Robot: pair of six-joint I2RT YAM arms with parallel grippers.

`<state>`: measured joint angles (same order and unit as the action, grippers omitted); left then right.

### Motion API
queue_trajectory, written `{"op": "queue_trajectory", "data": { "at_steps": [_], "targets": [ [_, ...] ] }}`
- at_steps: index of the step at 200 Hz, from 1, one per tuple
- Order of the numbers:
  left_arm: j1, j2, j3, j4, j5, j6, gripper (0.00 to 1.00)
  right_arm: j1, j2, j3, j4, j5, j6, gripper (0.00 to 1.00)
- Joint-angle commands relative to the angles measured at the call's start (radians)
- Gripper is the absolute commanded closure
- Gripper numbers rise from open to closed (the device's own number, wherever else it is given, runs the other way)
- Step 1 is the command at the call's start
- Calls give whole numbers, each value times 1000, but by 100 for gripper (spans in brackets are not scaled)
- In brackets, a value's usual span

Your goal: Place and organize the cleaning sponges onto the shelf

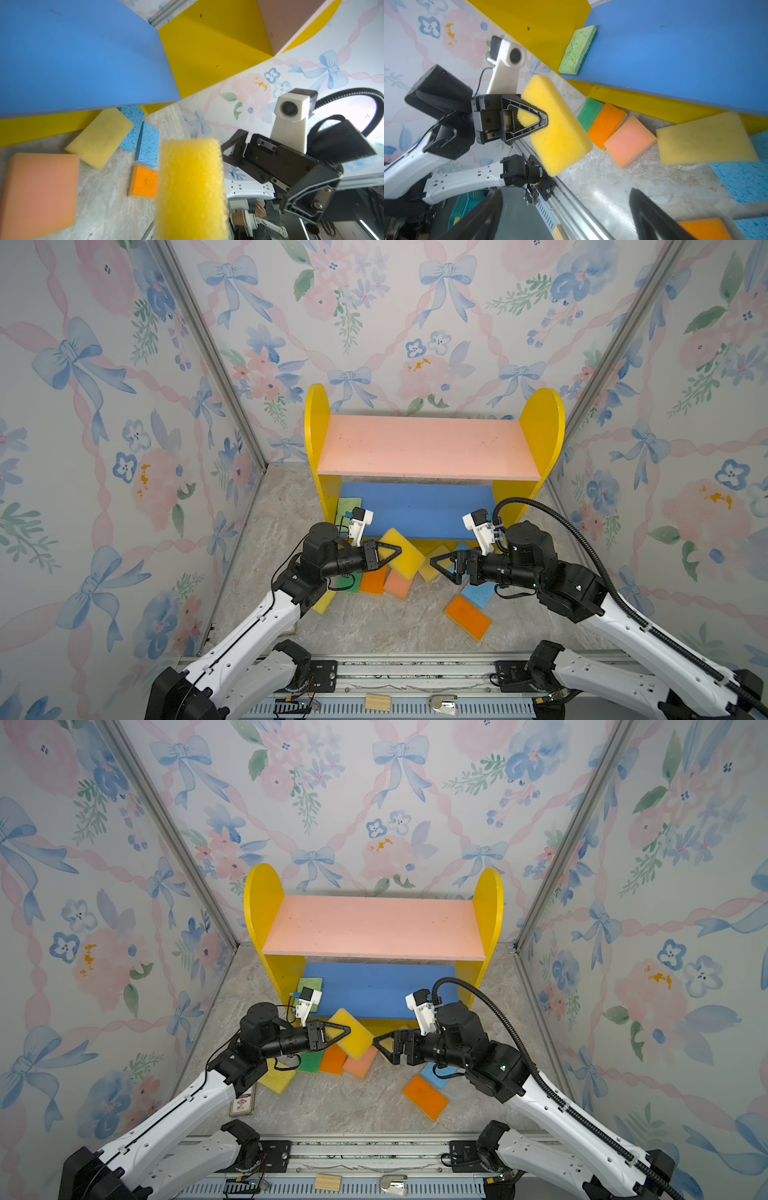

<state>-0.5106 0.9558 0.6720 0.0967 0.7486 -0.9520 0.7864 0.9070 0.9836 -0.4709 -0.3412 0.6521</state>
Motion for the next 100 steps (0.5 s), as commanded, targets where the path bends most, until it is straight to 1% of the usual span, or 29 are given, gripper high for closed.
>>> {"op": "queue_trajectory", "data": {
  "at_steps": [1, 16, 37, 66, 67, 80, 100],
  "targets": [
    [6, 9, 57, -9, 192, 49, 94, -19, 14, 23, 6, -248, -113, 3],
    [6, 9, 65, -9, 210, 60, 95, -21, 34, 17, 48, -302, -100, 3],
    [6, 3, 74, -9, 228, 69, 95, -22, 60, 21, 60, -323, -103, 0],
    [6, -3, 77, -9, 244, 73, 96, -27, 75, 6, 143, -349, -68, 6],
    [6, -3, 78, -9, 257, 73, 96, -27, 76, 5, 146, -350, -67, 6],
    [4, -6, 81, -9, 285, 75, 97, -31, 90, 7, 160, -361, -62, 9],
    [5, -14, 83, -9, 293, 78, 97, -35, 111, 14, 167, -367, -60, 15]
  ]
}}
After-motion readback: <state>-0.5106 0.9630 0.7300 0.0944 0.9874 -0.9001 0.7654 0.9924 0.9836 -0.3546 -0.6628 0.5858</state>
